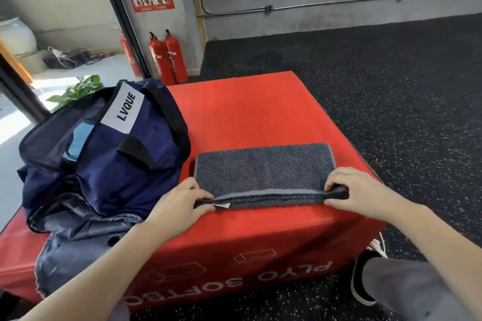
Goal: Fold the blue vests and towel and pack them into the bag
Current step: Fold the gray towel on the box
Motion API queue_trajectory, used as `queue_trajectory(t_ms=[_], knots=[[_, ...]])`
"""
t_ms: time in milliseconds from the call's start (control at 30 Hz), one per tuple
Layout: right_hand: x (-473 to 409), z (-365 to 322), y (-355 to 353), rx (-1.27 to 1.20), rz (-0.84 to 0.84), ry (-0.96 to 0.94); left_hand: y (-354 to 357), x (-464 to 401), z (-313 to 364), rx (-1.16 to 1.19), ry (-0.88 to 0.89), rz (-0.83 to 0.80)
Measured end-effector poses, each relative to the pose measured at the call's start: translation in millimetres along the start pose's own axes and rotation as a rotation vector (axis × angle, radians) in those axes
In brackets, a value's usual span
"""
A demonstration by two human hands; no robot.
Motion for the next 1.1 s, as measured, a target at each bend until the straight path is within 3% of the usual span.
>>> queue_trajectory(t_ms=[400, 467, 633, 700, 800, 900, 1000, 1100], knots=[[9, -16, 2, 0.123, 0.281, 0.135, 28, -120, -20, 0.125, -0.129, 0.075], [6, -40, 3, 0.074, 0.311, 0.102, 33, -115, -12, 0.130, -0.098, 0.074], [-3, -126, 2, -0.374, 0.272, -0.140, 35, -69, 39, 0.197, 0.117, 0.079], [-4, -127, -7, -0.347, 0.340, -0.152, 36, -47, 51, 0.246, 0.160, 0.094], [-6, -90, -13, -0.110, 0.426, -0.058, 49, -24, 61, 0.258, 0.152, 0.053], [-5, -52, -3, -0.138, 0.308, 0.063, 65, -15, 69, 0.210, 0.134, -0.017], [0, -49, 16, -0.242, 0.144, 0.058, 71, -8, 67, 0.258, 0.042, -0.088], [0, -58, 21, -0.258, 0.130, 0.039, 71, 1, 63, 0.286, -0.017, -0.131]])
Point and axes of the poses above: each hand's wrist, its own x-axis away from the middle knuckle, its own y-axis out of the palm, z = x × y, the point moved 10 cm from there along -x, towards the middle knuckle, and after that the axes turned 12 degrees about x, right-handed, at the moved point
